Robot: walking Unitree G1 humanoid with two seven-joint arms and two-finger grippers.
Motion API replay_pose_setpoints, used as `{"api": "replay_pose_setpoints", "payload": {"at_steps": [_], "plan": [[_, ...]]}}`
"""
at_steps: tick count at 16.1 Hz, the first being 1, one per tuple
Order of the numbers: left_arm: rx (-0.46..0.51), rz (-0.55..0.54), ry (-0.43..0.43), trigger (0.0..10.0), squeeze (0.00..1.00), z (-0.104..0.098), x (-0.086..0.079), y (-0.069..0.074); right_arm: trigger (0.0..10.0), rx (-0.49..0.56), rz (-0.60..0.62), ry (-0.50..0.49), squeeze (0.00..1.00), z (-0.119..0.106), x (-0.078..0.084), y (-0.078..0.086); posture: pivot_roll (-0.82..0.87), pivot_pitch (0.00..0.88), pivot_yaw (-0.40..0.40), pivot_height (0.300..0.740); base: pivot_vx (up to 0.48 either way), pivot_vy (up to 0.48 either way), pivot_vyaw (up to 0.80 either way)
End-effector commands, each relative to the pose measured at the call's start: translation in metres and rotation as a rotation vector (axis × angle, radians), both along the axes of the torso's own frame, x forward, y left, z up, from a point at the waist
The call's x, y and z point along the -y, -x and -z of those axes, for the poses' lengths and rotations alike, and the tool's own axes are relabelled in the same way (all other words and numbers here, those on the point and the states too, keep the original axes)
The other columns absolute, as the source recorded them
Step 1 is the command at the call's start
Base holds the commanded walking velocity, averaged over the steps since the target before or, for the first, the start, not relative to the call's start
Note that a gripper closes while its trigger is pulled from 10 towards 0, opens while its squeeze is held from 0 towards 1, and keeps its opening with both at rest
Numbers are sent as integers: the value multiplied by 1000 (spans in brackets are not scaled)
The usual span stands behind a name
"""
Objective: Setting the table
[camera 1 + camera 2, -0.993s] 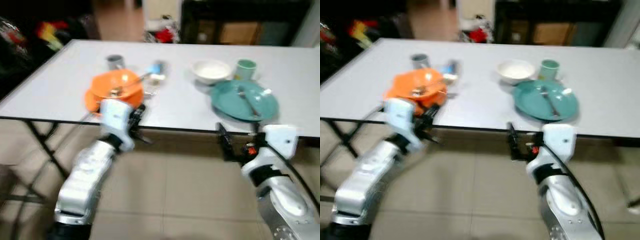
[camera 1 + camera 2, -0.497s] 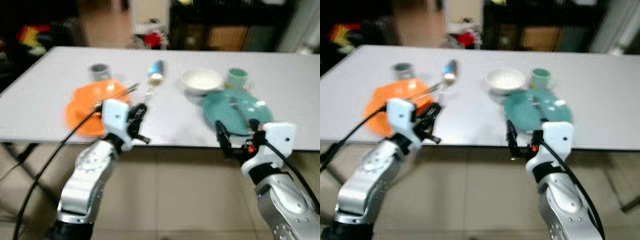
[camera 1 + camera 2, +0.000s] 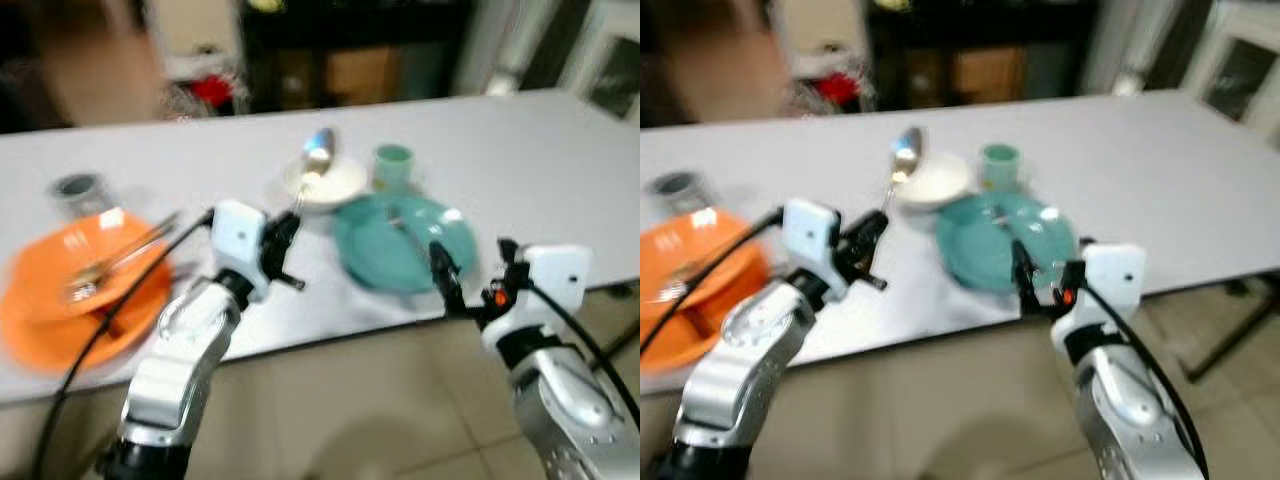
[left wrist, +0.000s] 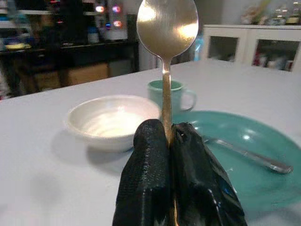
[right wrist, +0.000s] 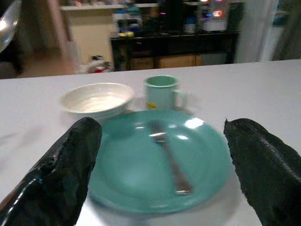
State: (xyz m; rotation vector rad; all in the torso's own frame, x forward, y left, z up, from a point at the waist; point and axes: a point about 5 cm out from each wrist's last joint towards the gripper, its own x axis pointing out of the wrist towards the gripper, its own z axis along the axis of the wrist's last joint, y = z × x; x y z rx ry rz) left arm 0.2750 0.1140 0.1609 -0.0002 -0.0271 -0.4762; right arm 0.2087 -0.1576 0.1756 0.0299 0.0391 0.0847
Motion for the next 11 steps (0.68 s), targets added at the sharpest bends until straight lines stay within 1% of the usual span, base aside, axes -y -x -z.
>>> {"api": "replay_pose_setpoints", "payload": {"at_steps": [1, 2, 4, 5, 7, 8, 11], "plan": [[30, 26, 6, 10000, 0, -7, 8, 0, 10000, 11, 12, 12, 0, -2, 4, 0, -87, 0, 21, 740, 330, 0, 0], [30, 26, 6, 10000, 0, -7, 8, 0, 10000, 11, 11, 12, 0, -2, 4, 0, -87, 0, 21, 740, 330, 0, 0], [31, 11, 6, 10000, 0, -7, 8, 0, 10000, 11, -5, 21, 0, -3, 3, -3, -80, 0, 8, 740, 326, 0, -644], [28, -7, 0, 10000, 0, -7, 6, -1, 10000, 18, -21, 43, 0, -4, 2, -5, -80, 0, 8, 740, 296, 0, 0], [3, -57, -12, 10000, 0, -3, 2, -1, 10000, 17, -33, 47, 0, -4, -1, -5, -81, 0, 9, 740, 0, 0, 0], [0, -62, -16, 10000, 0, -2, 1, -1, 10000, 13, -30, 51, 0, -3, -1, -4, -79, 0, 10, 740, 0, 0, 0], [19, -83, -26, 10000, 0, -5, 2, -4, 10000, 16, -30, 106, 0, -4, 0, -5, -82, 0, 16, 740, 0, 0, 0]]}}
